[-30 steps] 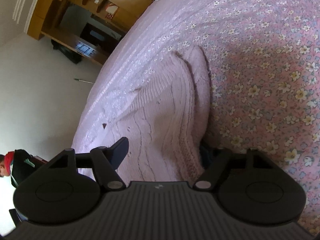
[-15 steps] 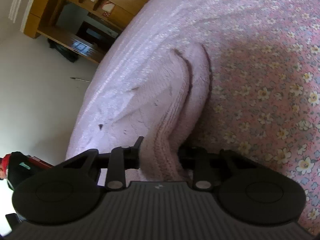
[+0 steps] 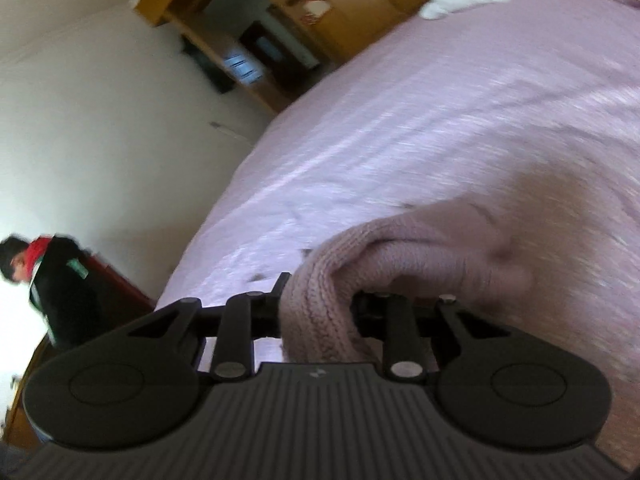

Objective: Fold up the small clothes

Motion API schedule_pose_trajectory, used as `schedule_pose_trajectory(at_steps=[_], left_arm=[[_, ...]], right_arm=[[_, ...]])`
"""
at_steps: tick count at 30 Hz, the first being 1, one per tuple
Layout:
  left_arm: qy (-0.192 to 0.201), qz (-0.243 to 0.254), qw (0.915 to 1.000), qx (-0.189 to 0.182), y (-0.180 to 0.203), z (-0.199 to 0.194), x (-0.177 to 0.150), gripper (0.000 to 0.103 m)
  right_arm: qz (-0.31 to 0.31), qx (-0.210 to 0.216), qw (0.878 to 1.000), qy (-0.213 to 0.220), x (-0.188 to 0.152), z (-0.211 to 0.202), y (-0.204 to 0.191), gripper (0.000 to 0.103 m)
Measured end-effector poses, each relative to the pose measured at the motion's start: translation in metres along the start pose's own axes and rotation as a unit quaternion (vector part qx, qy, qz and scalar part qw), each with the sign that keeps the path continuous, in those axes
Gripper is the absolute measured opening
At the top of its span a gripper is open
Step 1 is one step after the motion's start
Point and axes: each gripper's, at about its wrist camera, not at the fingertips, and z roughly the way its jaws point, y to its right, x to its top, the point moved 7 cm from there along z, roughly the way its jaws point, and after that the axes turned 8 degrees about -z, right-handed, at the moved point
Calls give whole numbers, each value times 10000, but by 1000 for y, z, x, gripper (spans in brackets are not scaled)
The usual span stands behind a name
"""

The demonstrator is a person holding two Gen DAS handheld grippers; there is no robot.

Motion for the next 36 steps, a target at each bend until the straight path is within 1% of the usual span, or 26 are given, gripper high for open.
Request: schedule_pose_trajectory(at_steps=[3, 7, 11, 14, 16, 19, 21, 22, 24, 26, 27, 30, 31, 34, 36], left_arm=[[54, -120, 9999, 39, -14, -2, 4, 65], [144, -290, 9994, 88, -33, -7, 9, 65], [211, -429, 9988, 132, -53, -9, 13, 65], [224, -465, 9984, 209, -67, -7, 13, 65], [219, -486, 9983, 256, -76, -6, 12, 65], [191, -534, 9980, 268, -86, -3, 10, 65], [174, -553, 9980, 261, -91, -1, 9, 65], [173, -550, 9980, 256, -93, 0, 8, 65], [180, -531, 9981, 246, -96, 2, 7, 65], [191, -528, 9982, 200, -98, 1, 7, 65], [196, -534, 9983, 150, -98, 1, 8, 65], [256, -552, 9981, -1, -96, -1, 16, 65], [300, -528, 9981, -52, -93, -3, 21, 65], [417, -330, 9984, -195, -80, -9, 32, 65], [486, -101, 9983, -318, -65, -13, 41, 65]], right_arm=[[-370, 192, 9991, -120, 9, 11, -36, 29], [-868, 384, 9947, -393, 13, 30, -91, 29], [-1348, 539, 9865, -762, 4, 63, -145, 29], [-1696, 569, 9770, -1163, -17, 96, -177, 29], [-1864, 504, 9702, -1464, -35, 122, -192, 29], [-2153, 251, 9568, -1935, -71, 160, -204, 29], [-2223, 17, 9513, -2136, -92, 178, -205, 32], [-2296, -31, 9493, -2146, -100, 178, -208, 34], [-2522, -22, 9454, -2063, -112, 178, -218, 50], [-2752, 35, 9397, -2031, -116, 175, -230, 60], [-2820, 75, 9377, -2028, -119, 171, -234, 63], [-2930, 186, 9351, -1986, -124, 151, -246, 64], [-2927, 213, 9354, -1971, -121, 149, -243, 65], [-2886, 246, 9407, -1765, -121, 122, -240, 67], [-2812, 216, 9470, -1540, -116, 101, -233, 69]])
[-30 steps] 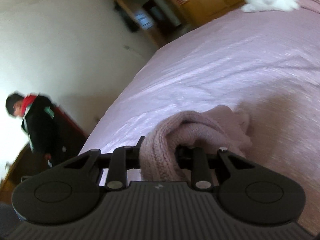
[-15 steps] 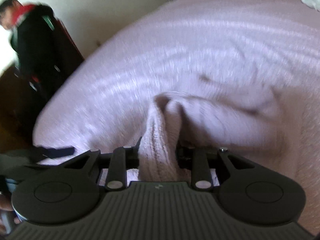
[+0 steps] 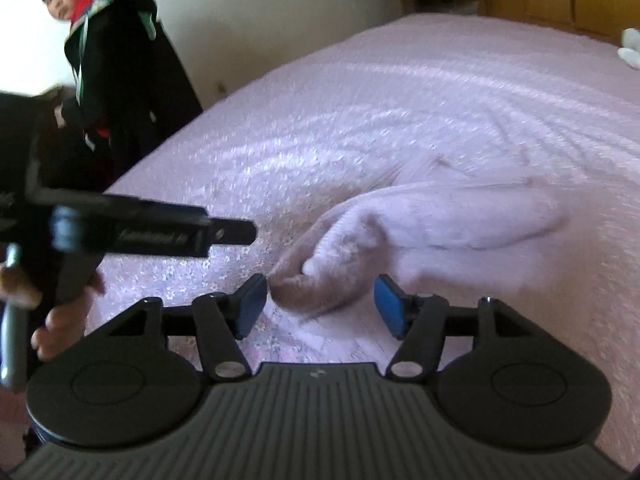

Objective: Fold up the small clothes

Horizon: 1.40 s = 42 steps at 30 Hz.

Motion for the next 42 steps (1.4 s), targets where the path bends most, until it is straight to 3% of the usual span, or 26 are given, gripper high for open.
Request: schedule_pose_trajectory(at_steps=[7, 9, 11, 15, 19, 22, 23, 24, 25, 26, 29, 31, 35, 38, 39, 41, 42], left_arm=[[-8, 796, 9952, -563, 65, 9, 21, 66], [-117, 1083, 9913, -740, 85, 16, 21, 75], [-228, 1431, 9856, -868, 105, 25, 19, 77], [-353, 2063, 9743, -836, 138, 49, 9, 77], [-283, 2442, 9676, -584, 155, 73, 6, 77], [-136, 2283, 9708, -730, 155, 83, 10, 76], [-75, 2170, 9729, -799, 153, 87, 12, 69], [-43, 2030, 9751, -890, 151, 90, 14, 57], [-95, 1848, 9777, -995, 148, 93, 15, 23], [-135, 1664, 9807, -1016, 144, 96, 19, 19], [200, 1060, 9916, -713, 119, 90, 36, 18], [338, 723, 9961, -388, 96, 93, 46, 18], [-44, 203, 9988, -443, 69, 117, 46, 20], [-19, -3, 9988, -486, 62, 120, 44, 24], [-29, -78, 9988, -490, 62, 120, 44, 27], [-80, -177, 9991, -378, 60, 117, 43, 47], [-74, -202, 9995, -247, 58, 115, 43, 53]], right_arm=[[859, -584, 9928, 604, -17, -61, 57, 73], [1232, -807, 9868, 668, -26, -68, 80, 74], [1515, -1003, 9813, 639, -35, -72, 99, 74], [1938, -1245, 9713, 586, -53, -68, 123, 75], [2188, -1164, 9674, 517, -65, -63, 131, 75], [2240, -1088, 9670, 546, -69, -59, 131, 79], [2239, -1066, 9672, 548, -69, -56, 130, 81], [2242, -1029, 9675, 555, -71, -54, 130, 81], [2254, -993, 9676, 556, -71, -53, 127, 81], [2273, -919, 9679, 548, -72, -50, 125, 81], [2180, -570, 9728, 538, -66, -38, 115, 81], [1874, -668, 9783, 569, -61, -37, 103, 81], [1585, -646, 9836, 574, -56, -31, 88, 82], [1557, -655, 9841, 547, -56, -30, 88, 82], [1587, -636, 9838, 542, -56, -30, 90, 82], [1653, -616, 9829, 535, -57, -31, 91, 82], [1676, -606, 9825, 534, -58, -31, 93, 82]])
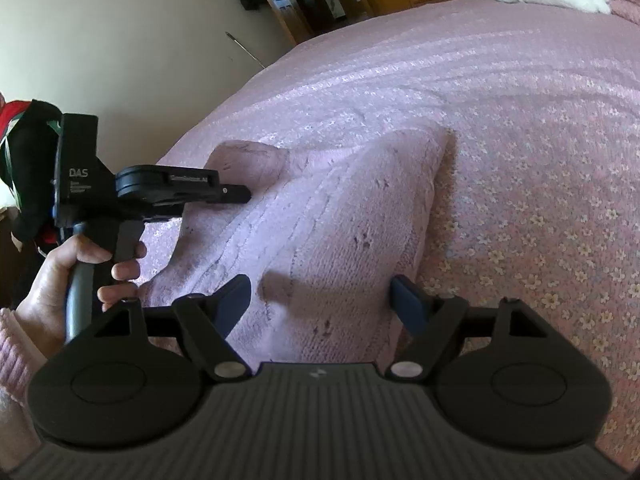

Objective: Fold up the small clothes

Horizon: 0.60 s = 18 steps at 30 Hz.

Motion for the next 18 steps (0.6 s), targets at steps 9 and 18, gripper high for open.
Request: schedule_pose_trajectory(at_steps=[9, 18], left_arm=[[-308, -210, 9991, 193, -27, -27, -14, 73], [-653, -550, 9961, -230, -31, -49, -27, 76]], right_arm=[[583, 93, 9982, 118, -1, -5, 19, 92], [921, 247, 9952, -197, 3, 11, 37, 93]])
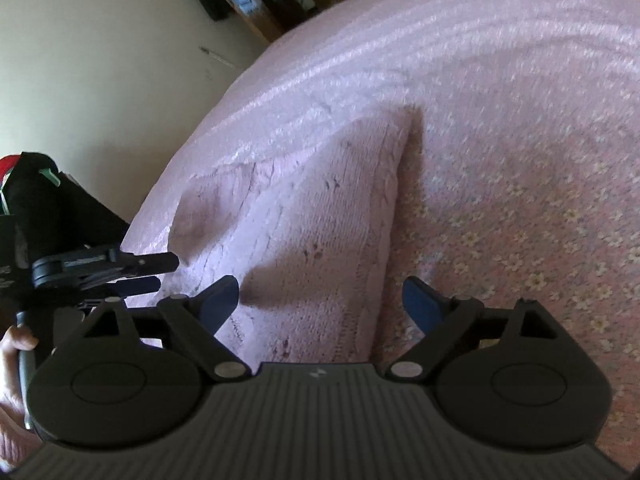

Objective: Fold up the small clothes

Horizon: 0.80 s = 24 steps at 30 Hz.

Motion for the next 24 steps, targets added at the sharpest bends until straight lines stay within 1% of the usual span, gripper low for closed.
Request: schedule_pose_trajectory(at_steps=[2, 3, 6, 8, 11, 14, 18, 22, 24], left_arm=[[-167, -64, 9997, -165, 2, 2, -4, 84], [-234, -76, 9996, -136, 2, 3, -6, 85], [-289, 30, 9995, 130, 0, 10, -12, 85], [-412, -17, 9991, 133, -3, 16, -17, 85], [-614, -374, 9973, -156, -10, 25, -23, 86], [-657, -681, 9949, -356, -15, 29, -23, 89], [-685, -618, 9941, -578, -11, 32, -23, 89], [-737, -810, 9893, -961, -4, 40, -26, 88], [-712, -872, 9879, -1071, -2, 43, -26, 88]], right_arm=[[54, 125, 9997, -182, 0, 9, -1, 93], [97, 168, 9994, -273, 0, 13, -1, 93], [359, 224, 9982, -429, -1, 26, 3, 93], [453, 305, 9975, -446, 0, 32, 3, 93], [452, 359, 9972, -475, 2, 38, 3, 94], [698, 470, 9956, -407, 3, 41, 8, 94], [1000, 664, 9920, -397, 8, 47, 13, 95], [916, 733, 9923, -400, 15, 59, 12, 95], [821, 708, 9932, -432, 18, 64, 8, 94]])
